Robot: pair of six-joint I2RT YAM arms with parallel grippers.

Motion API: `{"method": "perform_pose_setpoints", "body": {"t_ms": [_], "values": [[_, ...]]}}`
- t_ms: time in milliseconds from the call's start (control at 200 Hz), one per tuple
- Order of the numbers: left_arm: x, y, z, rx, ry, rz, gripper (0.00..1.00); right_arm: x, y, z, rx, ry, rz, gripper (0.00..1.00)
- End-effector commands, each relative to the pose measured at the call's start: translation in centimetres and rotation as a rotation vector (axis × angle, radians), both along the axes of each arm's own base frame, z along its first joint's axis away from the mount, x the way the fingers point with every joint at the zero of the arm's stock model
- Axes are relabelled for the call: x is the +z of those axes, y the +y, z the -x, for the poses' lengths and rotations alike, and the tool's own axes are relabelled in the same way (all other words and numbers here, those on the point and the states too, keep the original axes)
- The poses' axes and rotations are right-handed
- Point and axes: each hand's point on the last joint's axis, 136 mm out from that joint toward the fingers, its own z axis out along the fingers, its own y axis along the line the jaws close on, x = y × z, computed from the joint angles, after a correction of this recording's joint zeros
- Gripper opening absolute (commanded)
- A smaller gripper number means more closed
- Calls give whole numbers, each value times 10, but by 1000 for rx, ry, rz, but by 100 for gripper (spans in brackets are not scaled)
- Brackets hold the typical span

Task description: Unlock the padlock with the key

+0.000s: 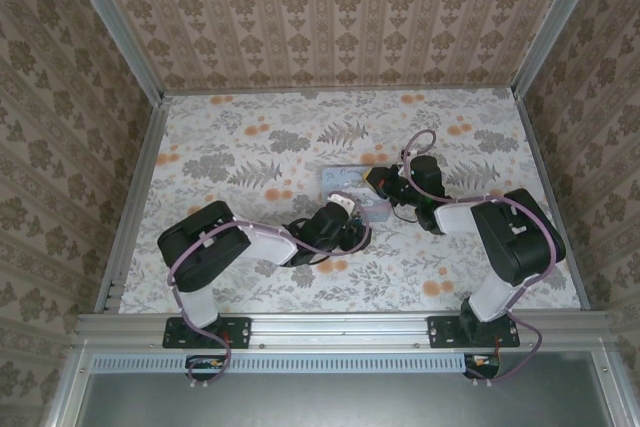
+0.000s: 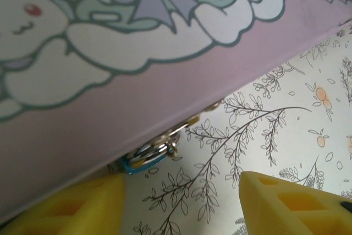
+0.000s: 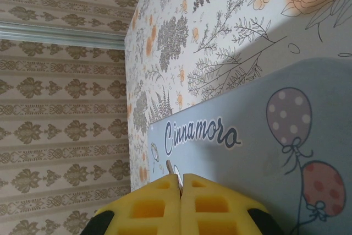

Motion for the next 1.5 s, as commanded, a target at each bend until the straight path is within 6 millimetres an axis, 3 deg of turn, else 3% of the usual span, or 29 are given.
{"method": "perform_pose_setpoints", "body": {"t_ms": [0,195,480,680,960,1205,1490], "values": [[-8,-3,-10,-2,-29,-4,58,-8,0,0,5,15,-14,0],[-9,-11,-14,-16,-41,17,58,-11,-1,2,3,18,-21,0],[-22,19,-32,128,-100,-119,59,-9,-8,6,-4,14,-17,0],[-22,19,-35,129,-146,-168,60,-12,-8,7,1,23,-14,0],[-19,-16,-24,6,-58,-7,60,-19,-7,5,2,35,-14,0],[-5,-10,-35,64,55,243,60,-26,-7,4,5,45,-11,0],[-2,-15,-31,48,89,262,59,-33,-7,5,4,59,-16,0]]}}
